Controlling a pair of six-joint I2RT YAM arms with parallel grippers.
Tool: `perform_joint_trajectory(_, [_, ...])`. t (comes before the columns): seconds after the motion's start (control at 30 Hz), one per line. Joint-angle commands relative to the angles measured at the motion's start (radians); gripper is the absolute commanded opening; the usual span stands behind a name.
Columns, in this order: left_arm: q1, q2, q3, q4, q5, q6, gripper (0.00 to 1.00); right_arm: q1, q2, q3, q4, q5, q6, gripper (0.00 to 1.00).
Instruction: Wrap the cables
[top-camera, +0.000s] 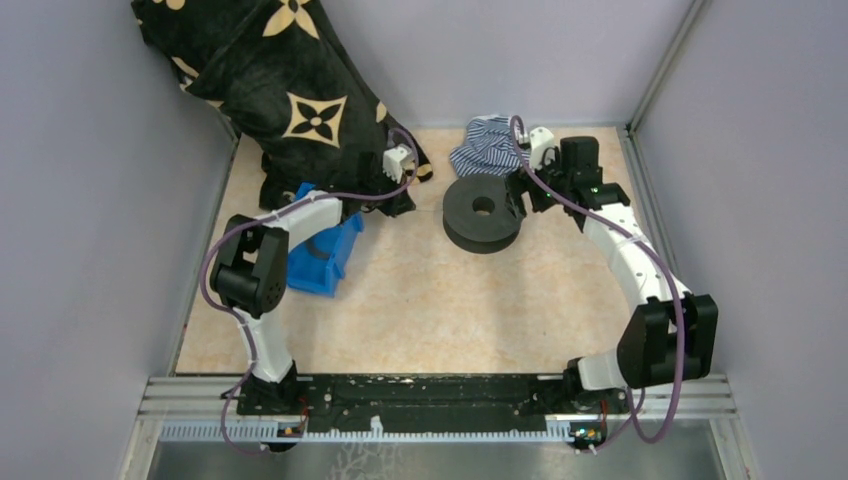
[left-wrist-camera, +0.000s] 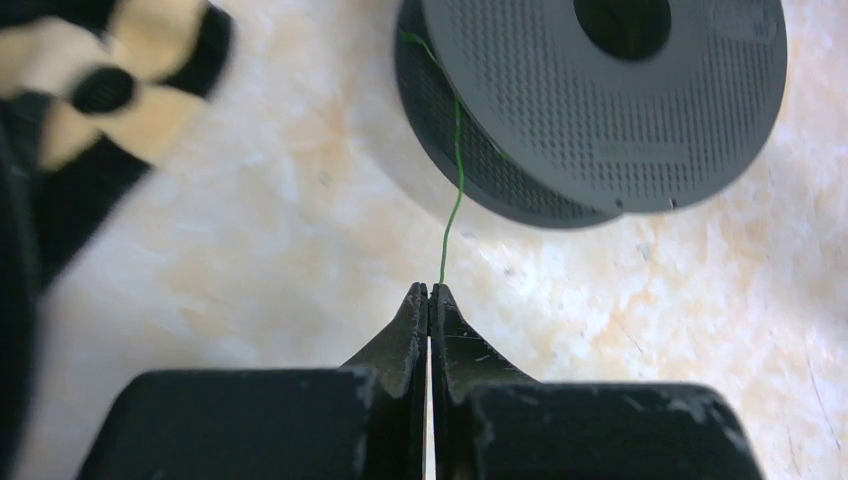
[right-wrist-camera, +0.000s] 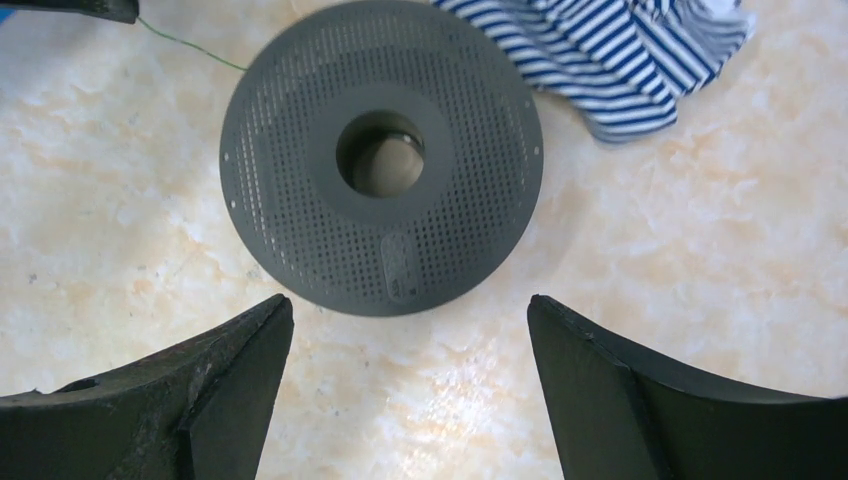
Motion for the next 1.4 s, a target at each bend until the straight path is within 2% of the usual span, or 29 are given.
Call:
perform_joint_trajectory(0.0, [-0.043,-0.054,-0.079,0.021,0.007,0.038,0.0,-0.021,-0.07,-0.074,0.058,0.034,0.007,0.88])
perform_joint_trajectory(0.33, [-0.205,-0.072,-0.141,0.088,-0.036,0.128,0.0,-0.048,-0.148,-0.195,0.114,0.037,0.06,0.88])
perform_joint_trajectory(0.77, [-0.37,-0.002,-0.085,0.139,-0.175,0.265,0.0,-0.07,-0.162,-0.256,0.138,0.023,0.05,0.87])
perform_joint_trajectory(1.07, [-0.444,0.052,0.017,0.077,-0.248,0.367,0.0,-0.079,-0.152,-0.258,0.138,0.019,0.065,0.87])
perform_joint_trajectory(1.37, [-0.523,0.114,0.099,0.014,-0.309,0.524,0.0,-0.265,-0.136,-0.231,0.131,-0.069,0.191,0.84])
